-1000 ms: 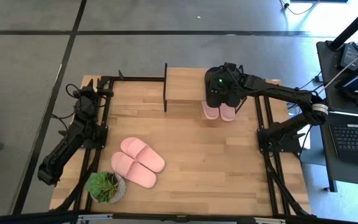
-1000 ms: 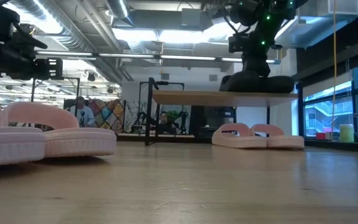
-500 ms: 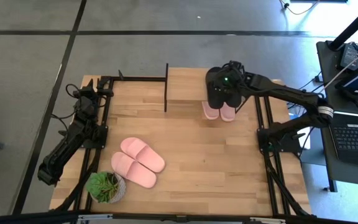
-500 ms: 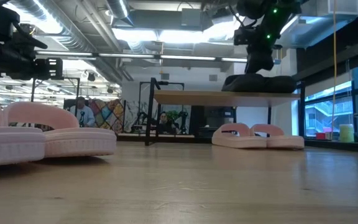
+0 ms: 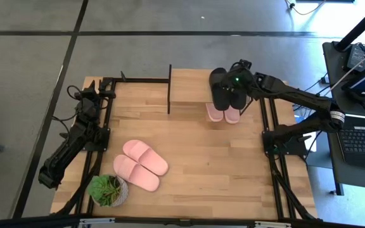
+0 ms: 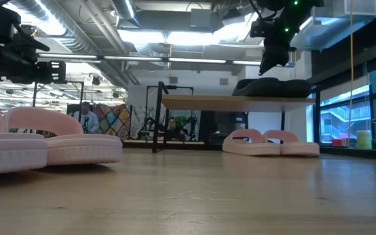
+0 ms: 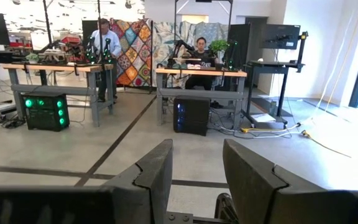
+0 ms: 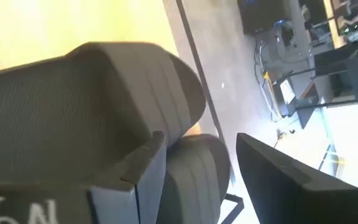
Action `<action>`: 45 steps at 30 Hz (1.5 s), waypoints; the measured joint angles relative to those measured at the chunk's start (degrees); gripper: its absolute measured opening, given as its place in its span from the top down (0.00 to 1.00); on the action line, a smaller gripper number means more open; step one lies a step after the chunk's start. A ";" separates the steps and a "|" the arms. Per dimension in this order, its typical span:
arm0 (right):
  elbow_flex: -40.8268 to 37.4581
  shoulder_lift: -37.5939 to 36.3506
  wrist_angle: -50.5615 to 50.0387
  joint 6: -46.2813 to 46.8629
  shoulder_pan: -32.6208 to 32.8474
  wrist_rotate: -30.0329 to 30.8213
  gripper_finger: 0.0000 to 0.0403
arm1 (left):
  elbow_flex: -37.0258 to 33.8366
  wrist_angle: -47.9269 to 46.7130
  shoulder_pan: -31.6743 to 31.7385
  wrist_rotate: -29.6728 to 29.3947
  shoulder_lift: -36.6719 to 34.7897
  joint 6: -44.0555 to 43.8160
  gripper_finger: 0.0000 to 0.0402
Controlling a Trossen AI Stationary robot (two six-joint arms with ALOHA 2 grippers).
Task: Pick and place slides into the shelf
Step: Put the pink slipper under the shelf
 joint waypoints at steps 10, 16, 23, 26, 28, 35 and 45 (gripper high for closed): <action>7.71 -0.76 -0.04 18.19 2.39 -2.08 0.52 | 0.00 0.00 0.00 0.00 0.00 -0.02 0.67; 13.38 -0.86 2.30 26.43 5.58 -16.48 0.52 | 0.00 -0.01 0.00 -0.01 0.00 -0.11 0.67; 11.41 3.90 9.12 25.24 13.62 -24.25 0.52 | 0.01 -0.01 0.00 0.00 0.00 -0.36 0.67; 11.41 6.73 9.32 22.62 16.68 -24.19 0.52 | 0.00 -0.01 0.00 0.02 0.00 -2.30 0.67; 11.41 8.01 9.46 22.07 18.31 -22.93 0.52 | 0.00 -0.01 0.00 0.04 0.00 -3.65 0.67; 11.39 8.67 9.51 29.84 22.62 -19.60 0.52 | 0.00 -0.07 0.00 11.31 0.00 -4.96 0.67; 5.35 10.03 17.65 30.89 28.79 -19.68 0.52 | 0.01 6.31 -0.02 42.65 -0.02 -14.66 0.67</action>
